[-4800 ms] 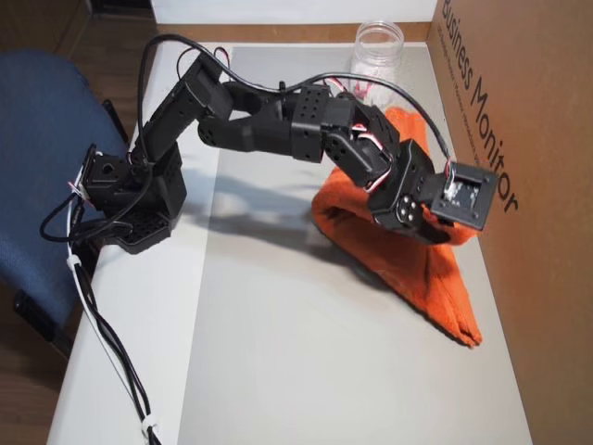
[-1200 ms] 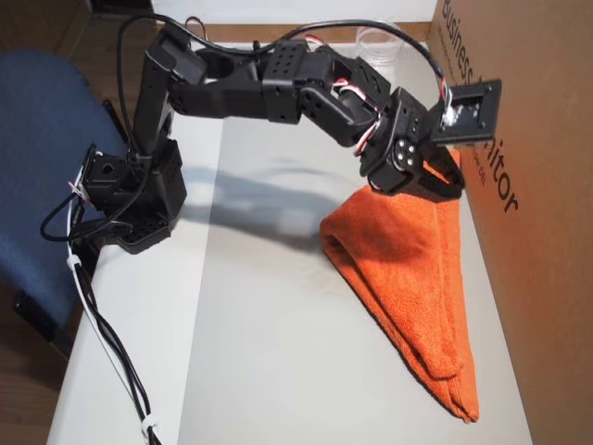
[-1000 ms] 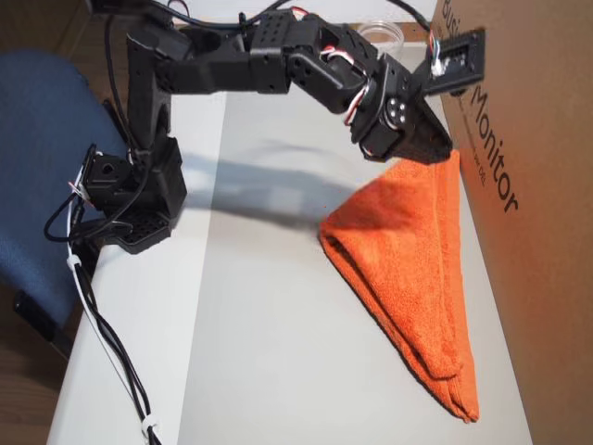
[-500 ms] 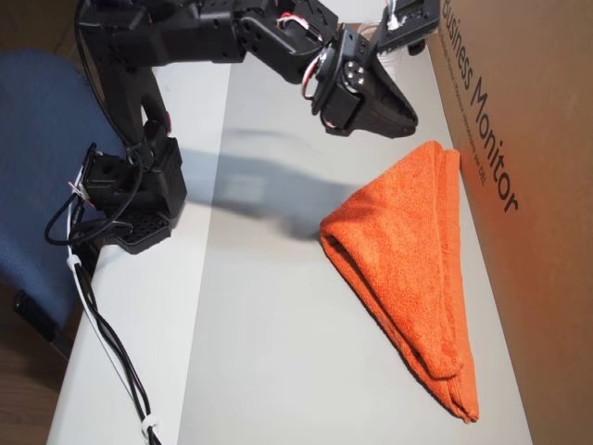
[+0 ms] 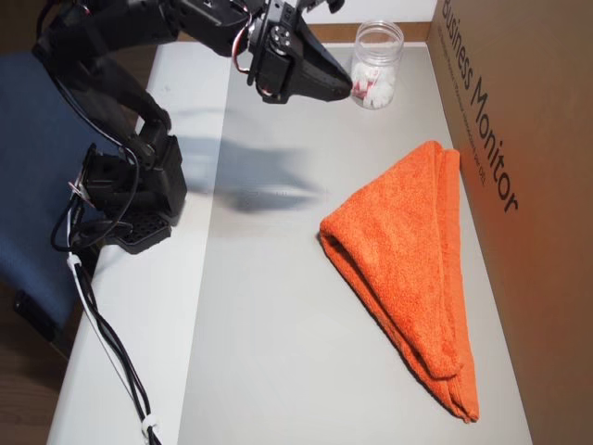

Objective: Fold the blanket.

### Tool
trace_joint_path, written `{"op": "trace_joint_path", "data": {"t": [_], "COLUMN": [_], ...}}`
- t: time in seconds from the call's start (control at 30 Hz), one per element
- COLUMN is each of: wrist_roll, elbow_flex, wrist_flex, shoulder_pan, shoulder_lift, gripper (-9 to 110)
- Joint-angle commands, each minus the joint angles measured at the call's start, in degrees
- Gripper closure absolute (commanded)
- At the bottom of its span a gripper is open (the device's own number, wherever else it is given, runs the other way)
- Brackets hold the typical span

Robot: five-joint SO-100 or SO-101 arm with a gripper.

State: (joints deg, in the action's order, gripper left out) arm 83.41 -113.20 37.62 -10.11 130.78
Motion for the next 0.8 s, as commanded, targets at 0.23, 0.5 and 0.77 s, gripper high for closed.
{"op": "trace_joint_path", "data": {"t": [0.23, 0.5, 0.77], "wrist_roll": [-0.62, -0.62, -0.62], "elbow_flex": [-13.54, -25.22, -36.39], "wrist_flex": [0.00, 0.00, 0.00], "shoulder_pan": [7.21, 11.95, 11.69], "shoulder_lift": [18.54, 31.90, 44.03], "gripper": [102, 102, 102]}}
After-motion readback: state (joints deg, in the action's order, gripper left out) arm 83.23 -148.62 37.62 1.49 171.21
